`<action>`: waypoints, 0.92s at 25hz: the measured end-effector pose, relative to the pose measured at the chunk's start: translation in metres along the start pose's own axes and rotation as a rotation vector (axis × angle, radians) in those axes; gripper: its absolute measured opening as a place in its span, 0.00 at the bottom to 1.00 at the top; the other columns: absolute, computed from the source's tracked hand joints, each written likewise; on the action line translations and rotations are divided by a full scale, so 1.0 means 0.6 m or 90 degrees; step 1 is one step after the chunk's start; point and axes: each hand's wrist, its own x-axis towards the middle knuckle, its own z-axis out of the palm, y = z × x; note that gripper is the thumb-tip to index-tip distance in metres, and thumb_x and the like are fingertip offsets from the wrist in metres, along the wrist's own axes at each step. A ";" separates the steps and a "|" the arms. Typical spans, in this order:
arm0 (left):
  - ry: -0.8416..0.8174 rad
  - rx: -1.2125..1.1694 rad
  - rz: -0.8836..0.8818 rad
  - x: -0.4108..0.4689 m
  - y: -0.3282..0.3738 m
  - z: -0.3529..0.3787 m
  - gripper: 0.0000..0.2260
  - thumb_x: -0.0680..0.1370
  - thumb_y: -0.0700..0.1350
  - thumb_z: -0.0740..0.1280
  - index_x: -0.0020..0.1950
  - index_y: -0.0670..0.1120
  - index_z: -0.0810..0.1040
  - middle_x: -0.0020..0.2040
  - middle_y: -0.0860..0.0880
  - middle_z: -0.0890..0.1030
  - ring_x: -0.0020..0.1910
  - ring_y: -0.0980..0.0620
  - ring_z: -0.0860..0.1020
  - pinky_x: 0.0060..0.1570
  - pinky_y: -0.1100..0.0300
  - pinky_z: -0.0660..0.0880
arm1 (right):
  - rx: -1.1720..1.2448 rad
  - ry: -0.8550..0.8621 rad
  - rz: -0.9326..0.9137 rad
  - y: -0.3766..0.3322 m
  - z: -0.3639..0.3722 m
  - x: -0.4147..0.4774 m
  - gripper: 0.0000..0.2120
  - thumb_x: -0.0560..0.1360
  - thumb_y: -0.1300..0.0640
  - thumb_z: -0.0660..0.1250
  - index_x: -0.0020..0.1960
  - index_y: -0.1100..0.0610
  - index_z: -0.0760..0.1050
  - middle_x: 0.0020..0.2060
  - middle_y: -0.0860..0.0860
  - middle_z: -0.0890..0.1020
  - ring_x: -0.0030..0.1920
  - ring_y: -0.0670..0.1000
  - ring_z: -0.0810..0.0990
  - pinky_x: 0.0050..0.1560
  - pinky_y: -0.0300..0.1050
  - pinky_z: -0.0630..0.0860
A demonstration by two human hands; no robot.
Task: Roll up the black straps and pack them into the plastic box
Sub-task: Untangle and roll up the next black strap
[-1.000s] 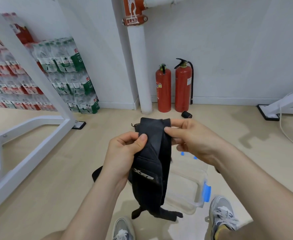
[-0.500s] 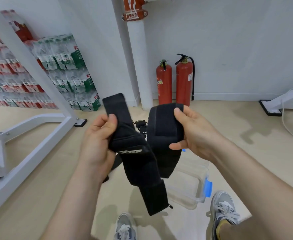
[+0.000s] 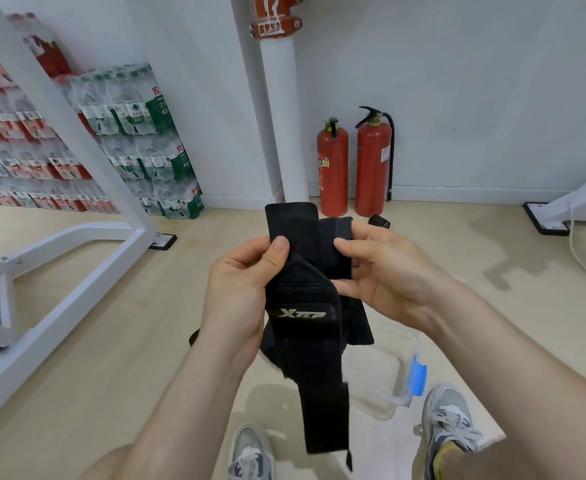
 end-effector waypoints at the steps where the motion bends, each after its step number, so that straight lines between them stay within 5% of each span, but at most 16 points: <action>1: 0.005 0.003 -0.003 0.003 -0.002 0.001 0.06 0.68 0.48 0.72 0.38 0.47 0.86 0.40 0.45 0.85 0.41 0.49 0.83 0.44 0.53 0.78 | -0.001 -0.005 -0.007 0.001 0.003 -0.001 0.15 0.83 0.66 0.55 0.66 0.62 0.74 0.57 0.59 0.83 0.56 0.56 0.84 0.50 0.51 0.83; 6: 0.045 0.013 -0.044 0.009 -0.006 0.005 0.10 0.67 0.47 0.74 0.44 0.42 0.86 0.44 0.41 0.86 0.42 0.45 0.84 0.42 0.53 0.81 | -0.051 -0.008 -0.039 0.006 0.014 -0.004 0.16 0.83 0.65 0.55 0.68 0.60 0.73 0.59 0.60 0.82 0.59 0.59 0.82 0.58 0.57 0.80; 12: 0.077 -0.020 -0.058 0.009 -0.010 0.010 0.11 0.66 0.46 0.75 0.44 0.41 0.87 0.48 0.37 0.85 0.50 0.36 0.84 0.54 0.41 0.80 | -0.085 0.008 -0.062 0.012 0.024 -0.005 0.16 0.83 0.66 0.55 0.67 0.57 0.73 0.59 0.58 0.83 0.58 0.57 0.83 0.57 0.57 0.81; 17: 0.101 -0.013 -0.034 0.013 -0.016 0.012 0.04 0.71 0.44 0.75 0.40 0.43 0.86 0.47 0.37 0.85 0.46 0.39 0.83 0.53 0.42 0.81 | -0.098 -0.002 -0.075 0.014 0.024 -0.006 0.16 0.83 0.66 0.55 0.67 0.56 0.73 0.59 0.58 0.83 0.58 0.57 0.83 0.58 0.59 0.79; 21: 0.161 0.011 -0.010 0.017 -0.021 0.012 0.11 0.66 0.46 0.79 0.45 0.43 0.85 0.45 0.41 0.86 0.48 0.40 0.84 0.56 0.39 0.79 | -0.116 -0.011 -0.088 0.019 0.027 -0.006 0.16 0.83 0.66 0.55 0.65 0.54 0.73 0.57 0.56 0.84 0.57 0.56 0.83 0.57 0.59 0.80; 23: 0.178 0.020 0.008 0.020 -0.022 0.012 0.04 0.69 0.42 0.78 0.39 0.47 0.85 0.39 0.46 0.85 0.42 0.45 0.83 0.53 0.44 0.81 | -0.122 -0.013 -0.099 0.019 0.030 -0.008 0.15 0.83 0.66 0.55 0.64 0.54 0.74 0.56 0.56 0.84 0.56 0.55 0.84 0.55 0.56 0.81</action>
